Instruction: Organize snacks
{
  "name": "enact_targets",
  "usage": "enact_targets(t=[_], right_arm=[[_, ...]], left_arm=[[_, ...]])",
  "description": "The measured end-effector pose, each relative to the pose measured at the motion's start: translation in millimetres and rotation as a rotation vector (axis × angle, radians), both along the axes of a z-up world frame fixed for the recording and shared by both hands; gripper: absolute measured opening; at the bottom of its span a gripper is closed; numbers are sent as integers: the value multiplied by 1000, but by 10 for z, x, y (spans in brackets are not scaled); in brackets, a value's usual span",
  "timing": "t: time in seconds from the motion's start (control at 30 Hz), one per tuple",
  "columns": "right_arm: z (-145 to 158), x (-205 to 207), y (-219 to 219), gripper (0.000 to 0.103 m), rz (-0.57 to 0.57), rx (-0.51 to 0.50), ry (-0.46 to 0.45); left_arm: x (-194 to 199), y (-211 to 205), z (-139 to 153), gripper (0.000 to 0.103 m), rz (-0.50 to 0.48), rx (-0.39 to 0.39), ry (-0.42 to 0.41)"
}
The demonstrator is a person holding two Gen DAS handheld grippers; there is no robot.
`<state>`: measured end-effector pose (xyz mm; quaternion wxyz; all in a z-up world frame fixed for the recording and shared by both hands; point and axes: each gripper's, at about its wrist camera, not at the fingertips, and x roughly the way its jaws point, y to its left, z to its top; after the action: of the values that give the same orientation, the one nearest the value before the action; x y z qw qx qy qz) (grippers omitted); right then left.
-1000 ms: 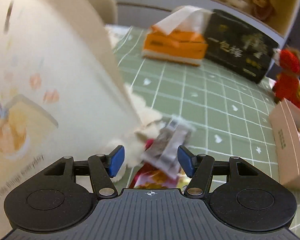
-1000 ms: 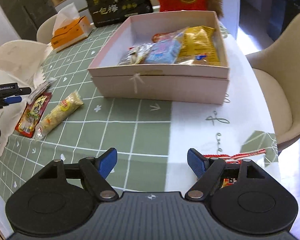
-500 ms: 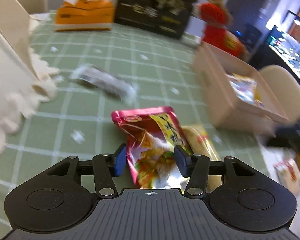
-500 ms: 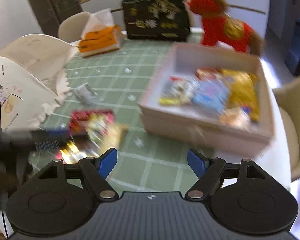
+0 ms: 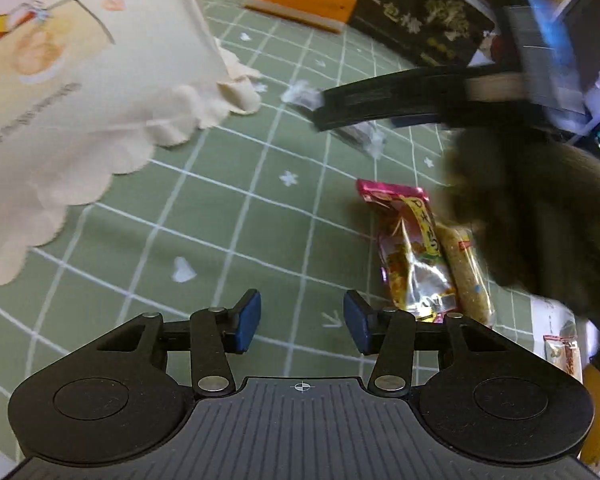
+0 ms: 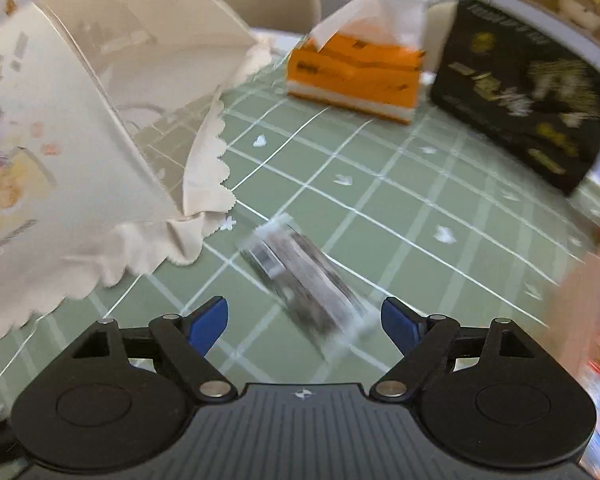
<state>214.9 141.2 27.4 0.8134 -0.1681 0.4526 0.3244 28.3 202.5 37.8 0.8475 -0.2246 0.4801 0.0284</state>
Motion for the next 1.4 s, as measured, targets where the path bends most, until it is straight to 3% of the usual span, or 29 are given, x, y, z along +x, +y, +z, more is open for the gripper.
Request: enact_targets(t=[0.1, 0.23, 0.27, 0.33, 0.37, 0.4, 0.57, 0.8, 0.97, 1.13, 1.2, 1.27, 1.4], right_arm=[[-154, 118, 121, 92, -25, -24, -6], [-163, 158, 102, 93, -33, -13, 28], [-157, 155, 99, 90, -28, -22, 32], [-105, 121, 83, 72, -2, -29, 41], [-66, 83, 76, 46, 26, -35, 43], [-30, 36, 61, 37, 64, -52, 61], [54, -228, -175, 37, 107, -127, 59], [556, -541, -1139, 31, 22, 41, 67], [754, -700, -2018, 31, -103, 95, 28], [494, -941, -2723, 34, -173, 99, 92], [387, -1092, -2924, 52, -191, 93, 102], [375, -1290, -3136, 62, -192, 101, 79], [465, -1702, -3501, 73, -190, 63, -47]], left_arm=[[-73, 42, 1, 51, 3, -12, -14], [-89, 33, -32, 51, -23, -31, -23], [-79, 17, -38, 51, -23, -39, -25], [-87, -13, -49, 51, -26, -54, -25], [-89, -38, -50, 51, -34, -57, -25], [-92, -62, -45, 51, -41, -56, -24], [-82, -171, -2, 51, -50, -39, -14], [-26, -434, 84, 51, -59, -72, -10], [92, -808, 97, 51, -95, -111, -5], [299, -1249, 101, 51, -102, -81, -27], [416, -1377, 98, 51, -86, -51, -38], [544, -1478, 71, 51, -68, -16, -34], [756, -1655, -52, 49, -57, 59, -26]])
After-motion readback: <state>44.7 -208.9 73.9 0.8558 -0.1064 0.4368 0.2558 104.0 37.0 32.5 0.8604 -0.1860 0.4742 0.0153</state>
